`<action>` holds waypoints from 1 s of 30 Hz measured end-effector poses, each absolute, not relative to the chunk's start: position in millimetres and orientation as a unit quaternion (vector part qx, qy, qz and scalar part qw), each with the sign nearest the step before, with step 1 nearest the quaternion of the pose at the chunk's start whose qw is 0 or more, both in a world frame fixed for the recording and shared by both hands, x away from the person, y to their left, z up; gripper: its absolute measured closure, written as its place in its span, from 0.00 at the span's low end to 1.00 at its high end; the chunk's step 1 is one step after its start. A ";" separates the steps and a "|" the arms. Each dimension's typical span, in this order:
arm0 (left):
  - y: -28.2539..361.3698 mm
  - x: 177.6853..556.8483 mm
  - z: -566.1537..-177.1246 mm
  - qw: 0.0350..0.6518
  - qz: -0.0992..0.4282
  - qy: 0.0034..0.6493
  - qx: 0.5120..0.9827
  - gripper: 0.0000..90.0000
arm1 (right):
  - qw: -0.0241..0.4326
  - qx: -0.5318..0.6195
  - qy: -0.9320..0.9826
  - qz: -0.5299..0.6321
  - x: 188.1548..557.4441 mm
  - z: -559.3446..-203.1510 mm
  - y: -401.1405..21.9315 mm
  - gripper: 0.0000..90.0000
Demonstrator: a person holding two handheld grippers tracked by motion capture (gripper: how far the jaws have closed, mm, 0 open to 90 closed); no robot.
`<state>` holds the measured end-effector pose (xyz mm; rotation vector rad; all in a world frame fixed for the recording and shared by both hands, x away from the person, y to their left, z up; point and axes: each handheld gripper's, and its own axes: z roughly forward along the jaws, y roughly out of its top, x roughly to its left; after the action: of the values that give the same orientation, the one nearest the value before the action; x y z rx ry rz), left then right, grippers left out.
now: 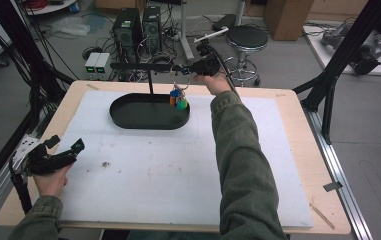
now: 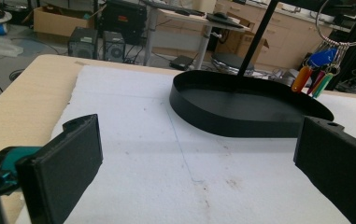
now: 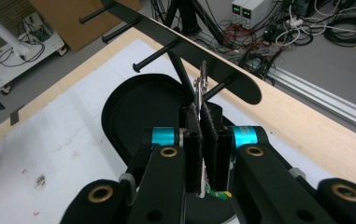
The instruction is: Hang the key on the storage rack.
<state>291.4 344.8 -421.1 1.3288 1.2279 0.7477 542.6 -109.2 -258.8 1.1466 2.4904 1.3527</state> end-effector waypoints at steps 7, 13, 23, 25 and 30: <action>344.7 291.4 -421.3 0.557 0.317 0.520 0.565 0.02 | 0.044 0.381 0.814 0.437 545.8 -261.1 -114.7 0.97; 344.7 291.6 -421.4 0.557 0.317 0.519 0.565 0.02 | 0.044 0.379 0.816 0.435 547.5 -264.2 -114.5 0.97; 344.9 292.0 -421.4 0.560 0.315 0.520 0.563 0.02 | 0.043 0.382 0.820 0.424 550.7 -272.7 -106.7 0.96; 345.1 292.0 -421.5 0.560 0.314 0.520 0.563 0.02 | 0.043 0.383 0.819 0.425 550.7 -273.6 -106.5 0.96; 345.4 292.0 -421.4 0.561 0.312 0.520 0.563 0.02 | 0.046 0.388 0.815 0.427 551.4 -277.8 -109.6 0.88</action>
<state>292.0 345.4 -421.4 1.3265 1.2241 0.7358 551.4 -109.6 -277.8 1.1849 2.4892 1.3050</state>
